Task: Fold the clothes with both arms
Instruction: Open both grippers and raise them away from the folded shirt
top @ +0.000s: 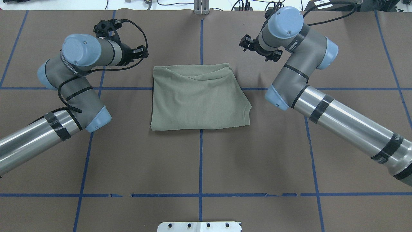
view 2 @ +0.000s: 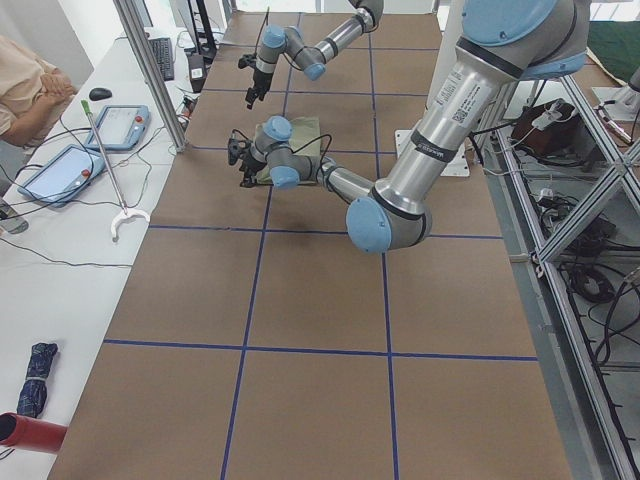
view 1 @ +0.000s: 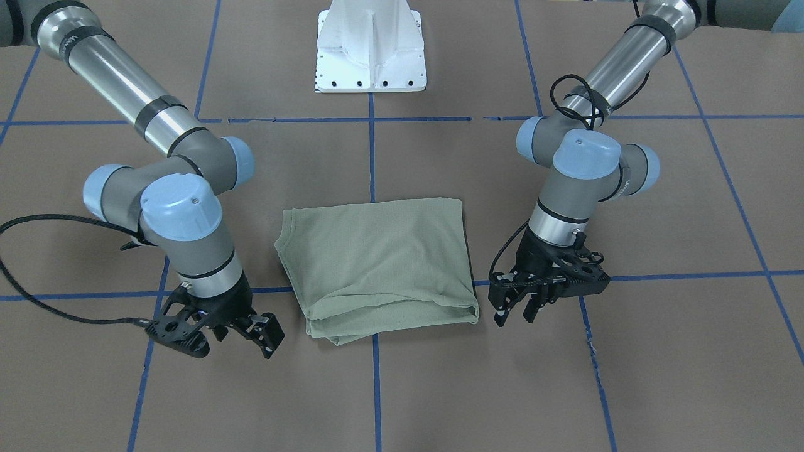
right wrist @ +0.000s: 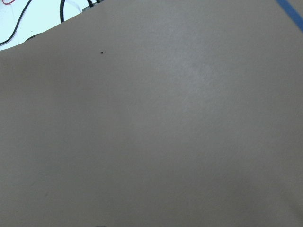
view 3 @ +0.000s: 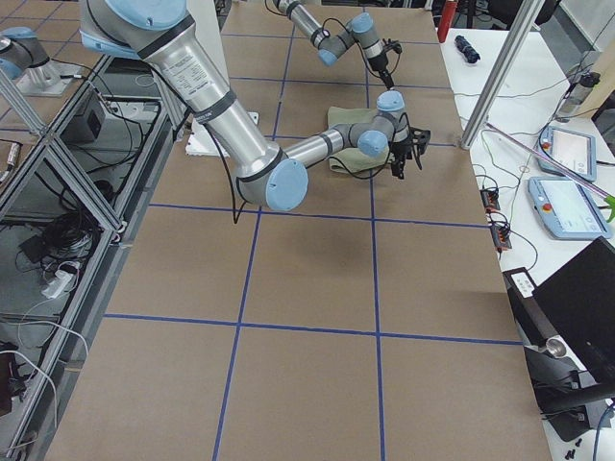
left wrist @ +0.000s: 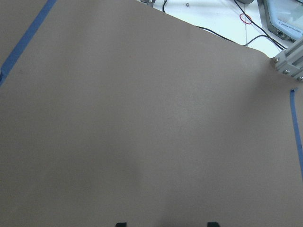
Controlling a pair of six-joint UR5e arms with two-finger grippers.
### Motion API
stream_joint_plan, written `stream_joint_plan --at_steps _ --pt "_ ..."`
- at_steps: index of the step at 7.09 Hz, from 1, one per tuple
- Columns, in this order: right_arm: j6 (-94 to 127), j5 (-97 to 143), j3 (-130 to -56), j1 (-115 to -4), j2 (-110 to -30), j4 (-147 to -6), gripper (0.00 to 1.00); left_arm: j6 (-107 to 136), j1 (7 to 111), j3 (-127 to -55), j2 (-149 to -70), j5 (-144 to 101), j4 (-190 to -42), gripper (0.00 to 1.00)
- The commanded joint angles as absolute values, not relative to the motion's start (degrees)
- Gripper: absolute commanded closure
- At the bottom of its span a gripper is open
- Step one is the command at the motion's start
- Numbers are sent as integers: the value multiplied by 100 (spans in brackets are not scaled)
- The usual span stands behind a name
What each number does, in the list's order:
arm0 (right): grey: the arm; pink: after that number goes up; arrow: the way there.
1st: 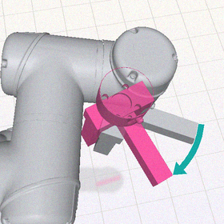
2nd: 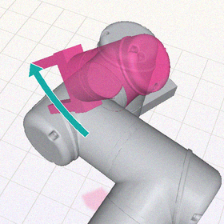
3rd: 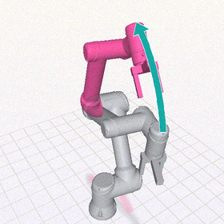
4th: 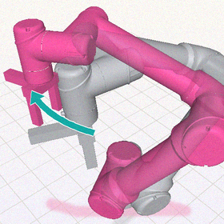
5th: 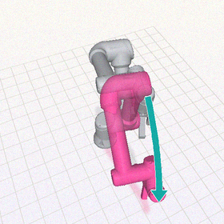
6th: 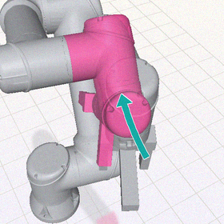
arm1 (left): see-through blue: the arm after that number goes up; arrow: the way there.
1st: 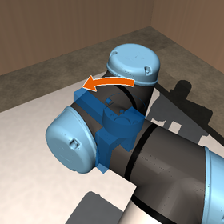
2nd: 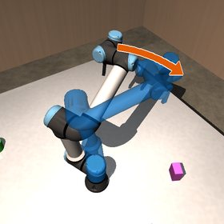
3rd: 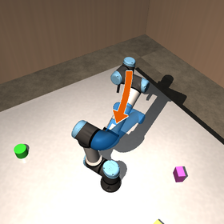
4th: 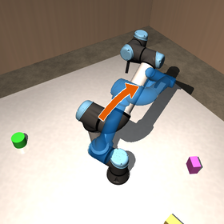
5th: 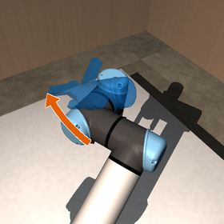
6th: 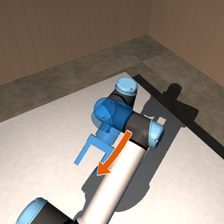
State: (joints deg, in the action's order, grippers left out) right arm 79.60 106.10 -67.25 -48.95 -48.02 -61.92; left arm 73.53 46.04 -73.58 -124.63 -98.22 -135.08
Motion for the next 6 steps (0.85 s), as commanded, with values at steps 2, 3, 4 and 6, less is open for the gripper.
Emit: stream_joint_plan --at_steps 2,3,4,6 --pt "6072 12160 -6916 -6113 -5700 -6249 0 4914 5742 -7400 -11929 -11481 -13465 37" --pt "5003 12547 -6917 -6561 -6009 -6284 0 4026 6322 -7400 -11701 -12253 -13430 36" --pt "3931 12707 -6917 -6940 -6229 -6763 0 3147 6850 -7383 -11446 -12939 -13404 36" --pt "1959 12726 -7074 -7661 -6397 -8037 0 1589 7459 -7392 -11093 -13252 -12861 36"
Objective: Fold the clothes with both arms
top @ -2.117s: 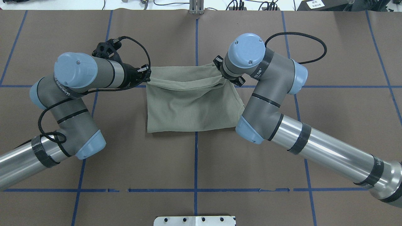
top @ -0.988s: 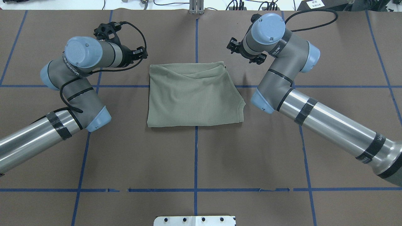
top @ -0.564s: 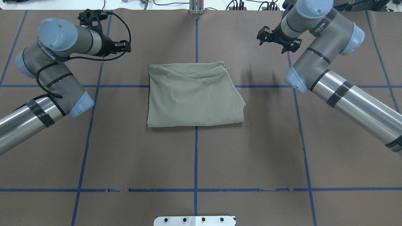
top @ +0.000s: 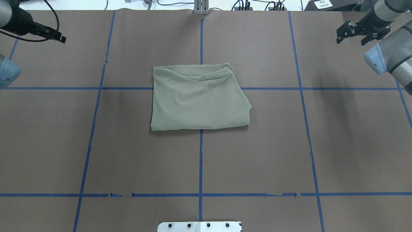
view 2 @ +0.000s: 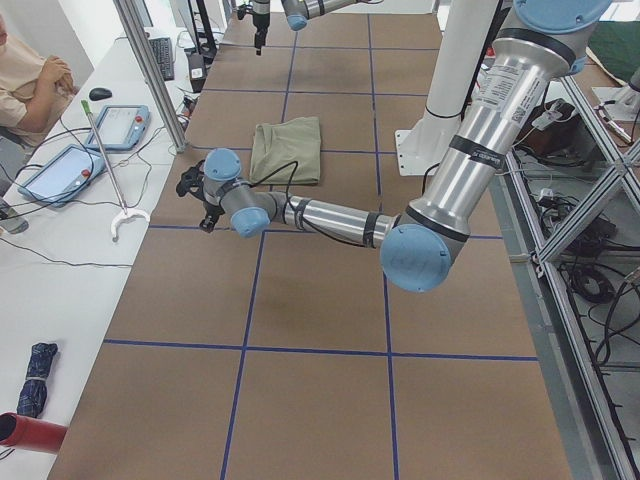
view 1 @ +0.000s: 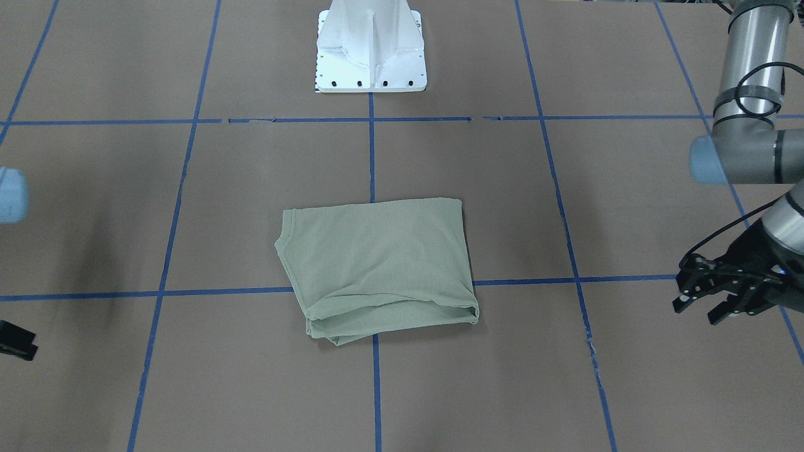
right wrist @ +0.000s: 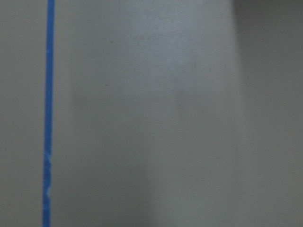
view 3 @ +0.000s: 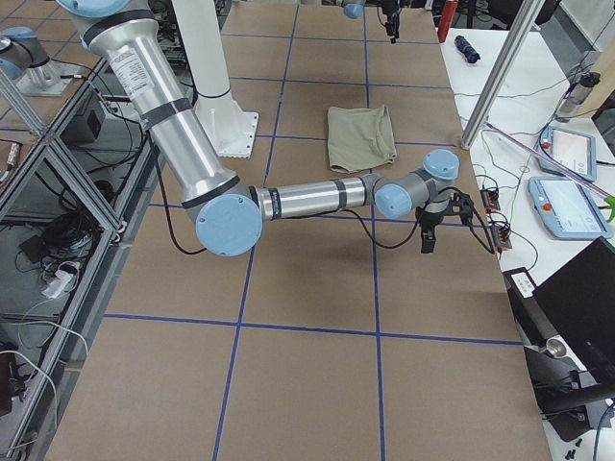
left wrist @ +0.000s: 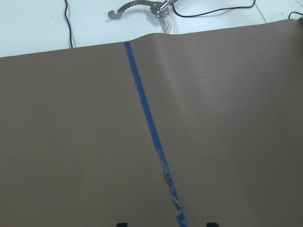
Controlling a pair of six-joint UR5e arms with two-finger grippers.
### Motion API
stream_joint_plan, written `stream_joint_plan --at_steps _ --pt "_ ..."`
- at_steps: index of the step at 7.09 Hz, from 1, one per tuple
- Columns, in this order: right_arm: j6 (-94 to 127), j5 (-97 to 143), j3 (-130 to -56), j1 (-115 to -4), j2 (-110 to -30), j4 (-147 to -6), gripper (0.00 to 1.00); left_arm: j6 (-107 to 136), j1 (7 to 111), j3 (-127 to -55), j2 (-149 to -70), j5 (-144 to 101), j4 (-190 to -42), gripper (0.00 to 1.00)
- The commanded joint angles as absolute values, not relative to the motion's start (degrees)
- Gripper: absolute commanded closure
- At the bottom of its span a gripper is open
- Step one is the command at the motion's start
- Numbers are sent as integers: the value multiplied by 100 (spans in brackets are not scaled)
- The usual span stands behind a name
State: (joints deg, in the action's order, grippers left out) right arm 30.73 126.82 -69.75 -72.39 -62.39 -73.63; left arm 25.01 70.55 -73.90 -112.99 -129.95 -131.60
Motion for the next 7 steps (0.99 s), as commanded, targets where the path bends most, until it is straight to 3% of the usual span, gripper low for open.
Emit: stream_joint_plan --at_steps 1,3,4,5,7 --pt "1412 12953 -7197 -7977 -6686 -8181 0 851 7940 -7392 -11083 -13306 -12128 36" --pt "1169 13420 -7460 -8427 -7230 -8183 0 343 8654 -7426 -11100 -13307 -11123 32" --pt "1160 13403 -7845 -8455 -7564 -8183 0 343 8753 -7540 -11066 -13315 -10848 21" --pt "1160 13395 -8127 -8438 -7898 -8183 0 343 8745 -8002 -10874 -13315 -10254 5" --pt "1169 13394 -8174 -8429 -7963 -8183 0 378 8728 -9004 -10059 -13333 -10212 1"
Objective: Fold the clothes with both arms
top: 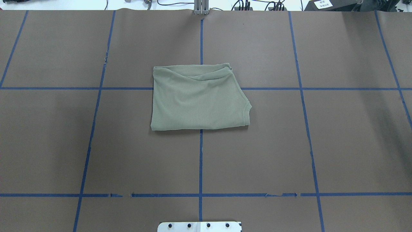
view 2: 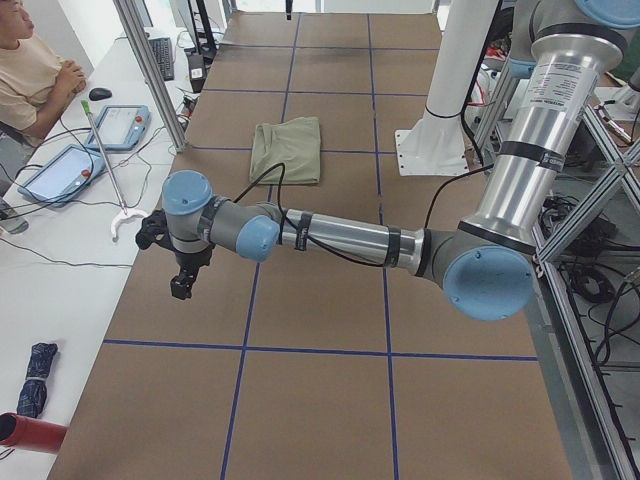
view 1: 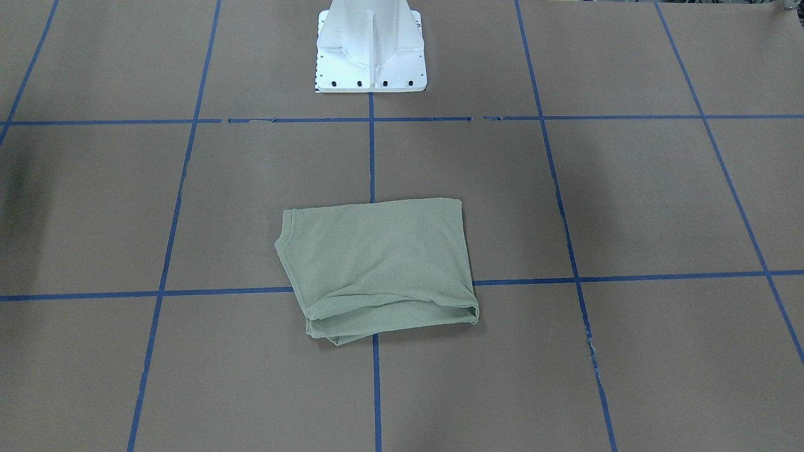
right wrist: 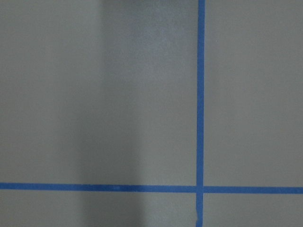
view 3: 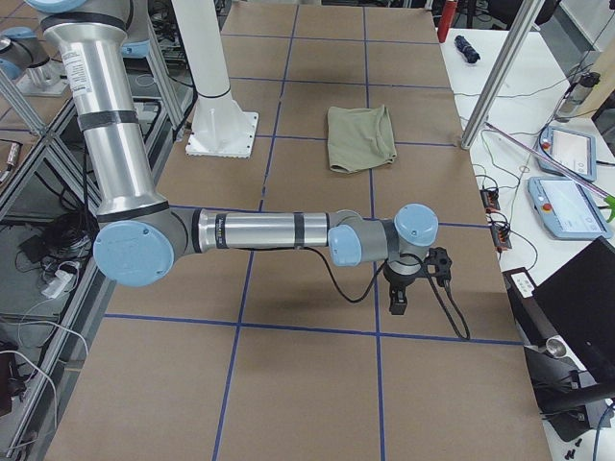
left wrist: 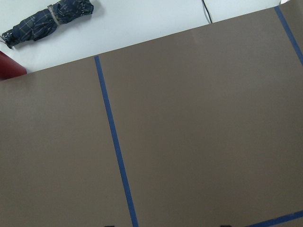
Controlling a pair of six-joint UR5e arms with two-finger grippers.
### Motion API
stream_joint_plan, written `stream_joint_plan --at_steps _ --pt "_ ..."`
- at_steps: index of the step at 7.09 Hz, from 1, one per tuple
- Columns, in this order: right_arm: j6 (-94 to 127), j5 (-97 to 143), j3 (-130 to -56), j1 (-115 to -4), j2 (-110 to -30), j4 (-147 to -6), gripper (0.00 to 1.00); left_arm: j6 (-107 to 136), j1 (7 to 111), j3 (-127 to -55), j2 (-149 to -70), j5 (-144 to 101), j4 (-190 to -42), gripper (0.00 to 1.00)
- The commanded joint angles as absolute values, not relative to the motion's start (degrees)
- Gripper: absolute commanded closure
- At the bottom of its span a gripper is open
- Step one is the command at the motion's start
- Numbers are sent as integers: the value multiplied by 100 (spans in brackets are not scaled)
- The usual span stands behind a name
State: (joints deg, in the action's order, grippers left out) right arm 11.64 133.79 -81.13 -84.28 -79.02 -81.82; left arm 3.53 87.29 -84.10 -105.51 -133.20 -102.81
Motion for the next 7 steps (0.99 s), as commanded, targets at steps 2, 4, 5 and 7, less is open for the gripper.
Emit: stream_joint_plan --at_steps 2,4,5,7 --pt "1178 13403 -8183 -8429 -7954 -8183 0 396 8728 -9405 -9731 -13342 -10248 1" --pt "1221 13316 -8174 -8429 -8041 -8156 0 422 8701 -9598 -9721 -13535 -10222 0" --pt "1248 13037 -8156 -8429 -8129 -8165 0 422 8701 -9667 -9729 -13674 -10222 0" --pt "1257 12849 -8365 -8560 -8357 -8121 0 431 8701 -10061 -9730 -13816 -10126 0"
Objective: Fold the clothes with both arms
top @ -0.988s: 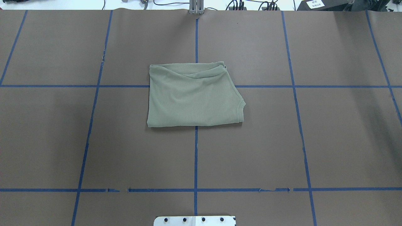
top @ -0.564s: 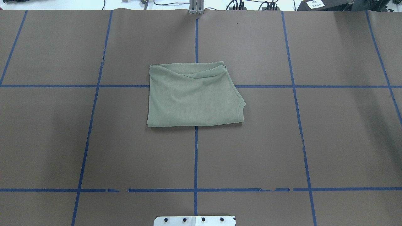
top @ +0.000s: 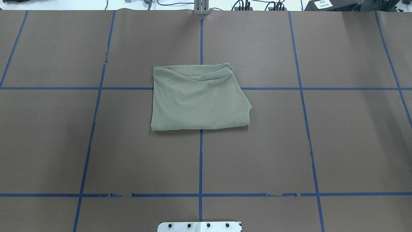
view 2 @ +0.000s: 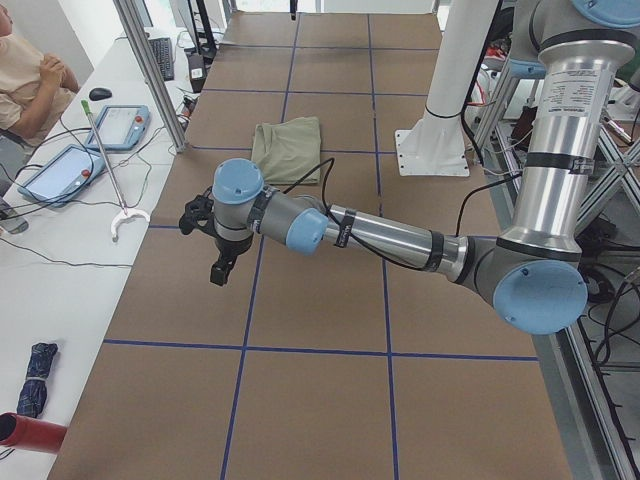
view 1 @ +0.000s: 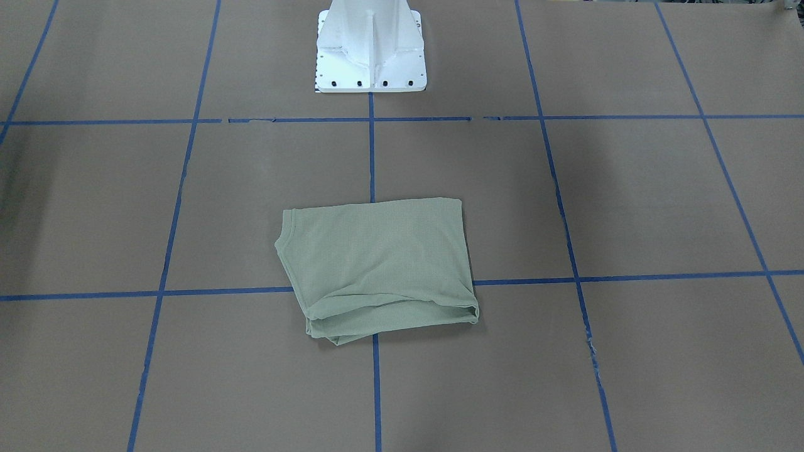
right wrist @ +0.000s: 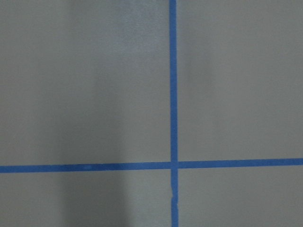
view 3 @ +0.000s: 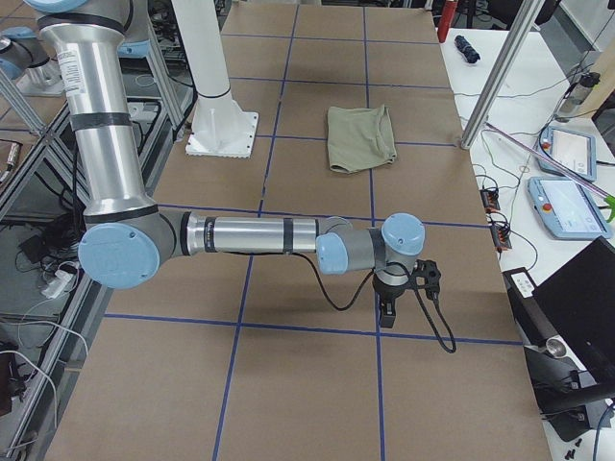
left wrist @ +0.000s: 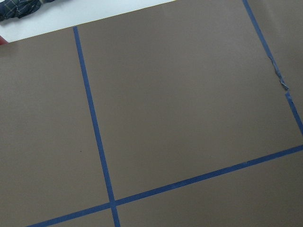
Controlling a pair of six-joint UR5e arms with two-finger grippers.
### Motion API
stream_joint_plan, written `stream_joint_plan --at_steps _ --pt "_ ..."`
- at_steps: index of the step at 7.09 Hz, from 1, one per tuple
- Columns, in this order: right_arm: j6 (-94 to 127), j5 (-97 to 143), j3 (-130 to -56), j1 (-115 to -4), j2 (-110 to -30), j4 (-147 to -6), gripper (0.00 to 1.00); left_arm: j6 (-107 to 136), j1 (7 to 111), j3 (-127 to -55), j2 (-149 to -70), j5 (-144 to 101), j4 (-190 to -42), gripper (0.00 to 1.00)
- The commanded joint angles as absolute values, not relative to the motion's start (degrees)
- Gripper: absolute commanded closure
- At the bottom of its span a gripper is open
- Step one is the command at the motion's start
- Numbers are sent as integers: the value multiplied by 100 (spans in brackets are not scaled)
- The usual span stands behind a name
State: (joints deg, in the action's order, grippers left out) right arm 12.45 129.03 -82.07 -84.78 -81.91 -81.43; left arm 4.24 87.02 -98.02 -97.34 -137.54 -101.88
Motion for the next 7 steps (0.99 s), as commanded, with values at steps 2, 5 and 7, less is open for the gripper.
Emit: stream_joint_plan --at_steps 2,5,7 --pt "1266 12841 -8866 -8552 -8779 -8095 0 457 8692 -9933 -9712 -13624 -10125 0" --pt "1266 12945 -8799 -8534 -8588 -8156 0 466 8701 -9862 -9353 -13385 -10116 0" --pt "1248 13647 -8807 -8560 -8683 -8156 0 746 8710 -9887 -9317 -13403 -10116 0"
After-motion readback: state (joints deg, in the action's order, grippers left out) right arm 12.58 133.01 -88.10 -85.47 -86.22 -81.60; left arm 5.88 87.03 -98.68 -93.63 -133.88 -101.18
